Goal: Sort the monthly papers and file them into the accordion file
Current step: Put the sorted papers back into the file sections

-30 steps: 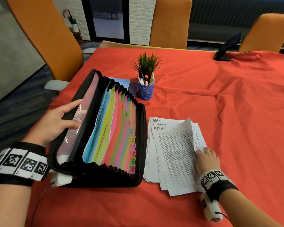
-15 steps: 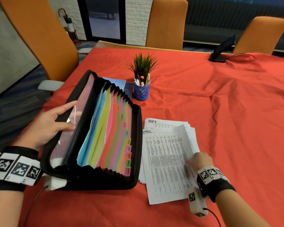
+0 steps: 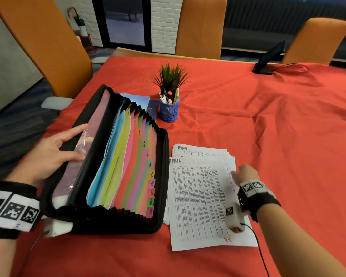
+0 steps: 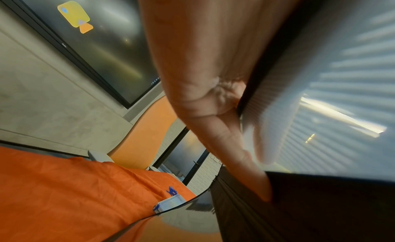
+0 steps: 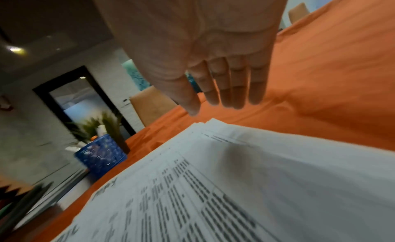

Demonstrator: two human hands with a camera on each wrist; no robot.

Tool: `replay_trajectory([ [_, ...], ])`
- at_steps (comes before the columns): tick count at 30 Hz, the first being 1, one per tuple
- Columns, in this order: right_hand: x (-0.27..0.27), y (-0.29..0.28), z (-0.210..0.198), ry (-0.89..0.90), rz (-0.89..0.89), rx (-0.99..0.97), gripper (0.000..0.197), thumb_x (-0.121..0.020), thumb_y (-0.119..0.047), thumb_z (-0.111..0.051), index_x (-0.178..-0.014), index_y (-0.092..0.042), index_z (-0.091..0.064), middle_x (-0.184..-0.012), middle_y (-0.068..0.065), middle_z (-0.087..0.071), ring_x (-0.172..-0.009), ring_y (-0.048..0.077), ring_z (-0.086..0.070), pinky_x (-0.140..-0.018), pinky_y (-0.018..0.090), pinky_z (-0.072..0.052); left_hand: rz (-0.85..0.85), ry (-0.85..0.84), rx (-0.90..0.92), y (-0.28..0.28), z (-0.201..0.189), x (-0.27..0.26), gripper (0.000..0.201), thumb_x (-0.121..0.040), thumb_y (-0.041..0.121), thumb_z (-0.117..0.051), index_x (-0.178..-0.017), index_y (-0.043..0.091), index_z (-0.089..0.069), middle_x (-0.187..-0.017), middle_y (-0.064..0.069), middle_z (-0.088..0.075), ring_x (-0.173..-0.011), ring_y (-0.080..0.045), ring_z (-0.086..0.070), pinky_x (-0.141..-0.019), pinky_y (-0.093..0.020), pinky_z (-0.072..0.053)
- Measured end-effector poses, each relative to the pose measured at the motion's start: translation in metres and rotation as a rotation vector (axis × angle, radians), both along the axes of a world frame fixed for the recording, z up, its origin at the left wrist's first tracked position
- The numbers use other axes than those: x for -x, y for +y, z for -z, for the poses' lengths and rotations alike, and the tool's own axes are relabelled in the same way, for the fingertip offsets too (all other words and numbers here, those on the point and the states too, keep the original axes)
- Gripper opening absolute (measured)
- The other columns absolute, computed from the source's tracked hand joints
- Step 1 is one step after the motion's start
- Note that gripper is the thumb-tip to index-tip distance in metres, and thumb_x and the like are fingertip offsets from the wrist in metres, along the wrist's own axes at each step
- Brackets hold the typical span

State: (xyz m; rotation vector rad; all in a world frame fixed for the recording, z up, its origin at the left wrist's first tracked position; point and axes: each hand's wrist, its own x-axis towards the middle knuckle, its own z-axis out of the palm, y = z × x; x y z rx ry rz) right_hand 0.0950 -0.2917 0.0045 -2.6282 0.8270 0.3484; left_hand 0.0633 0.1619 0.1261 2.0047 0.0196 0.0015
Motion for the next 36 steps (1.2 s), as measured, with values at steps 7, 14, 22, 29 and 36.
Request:
replay_trajectory([
  [7, -0.03, -0.012, 0.013, 0.014, 0.037, -0.11, 0.02, -0.081, -0.007, -0.058, -0.096, 0.003, -0.066, -0.096, 0.018, -0.067, -0.085, 0.031, -0.061, -0.07, 0.027, -0.044, -0.027, -0.008, 0.007, 0.012, 0.008, -0.002, 0.076, -0.068, -0.017, -0.065, -0.117, 0.04, -0.06, -0.11, 0.035, -0.06, -0.11, 0.016, -0.05, -0.092, -0.002, -0.036],
  [14, -0.034, -0.014, 0.02, -0.068, 0.128, -0.195, 0.012, -0.075, -0.007, -0.06, -0.08, 0.0, -0.069, -0.081, 0.017, -0.068, -0.073, 0.029, -0.062, -0.072, 0.034, -0.055, -0.02, -0.008, -0.052, 0.025, 0.013, -0.008, 0.082, -0.065, -0.012, -0.07, -0.117, 0.051, -0.059, -0.125, 0.022, -0.059, -0.124, 0.005, -0.046, -0.112, -0.028, -0.025],
  [22, -0.019, -0.016, 0.019, -0.241, -0.024, -0.079, 0.024, -0.082, -0.007, -0.053, -0.095, -0.012, -0.072, -0.093, 0.019, -0.068, -0.086, 0.034, -0.062, -0.073, 0.029, -0.047, -0.004, -0.021, -0.033, 0.019, 0.014, -0.009, 0.082, -0.066, -0.014, -0.069, -0.115, 0.052, -0.06, -0.121, 0.017, -0.062, -0.119, 0.003, -0.049, -0.114, -0.033, -0.025],
  [29, -0.018, -0.013, 0.021, -0.389, -0.062, -0.032, 0.014, -0.084, -0.008, -0.055, -0.09, -0.007, -0.068, -0.104, 0.017, -0.054, -0.092, 0.034, -0.055, -0.072, 0.026, -0.034, 0.005, -0.042, -0.038, 0.016, 0.013, -0.009, 0.079, -0.067, -0.016, -0.067, -0.115, 0.046, -0.061, -0.115, 0.032, -0.06, -0.117, 0.014, -0.047, -0.102, -0.007, -0.031],
  [36, -0.026, -0.003, 0.019, -0.207, -0.03, -0.308, 0.04, -0.09, -0.038, -0.054, -0.106, -0.001, -0.054, -0.106, 0.019, -0.06, -0.098, 0.032, -0.056, -0.076, 0.031, -0.037, 0.036, 0.006, -0.026, 0.023, 0.013, -0.008, 0.082, -0.067, -0.013, -0.068, -0.124, 0.045, -0.057, -0.128, 0.006, -0.06, -0.122, -0.002, -0.049, -0.112, -0.027, -0.028],
])
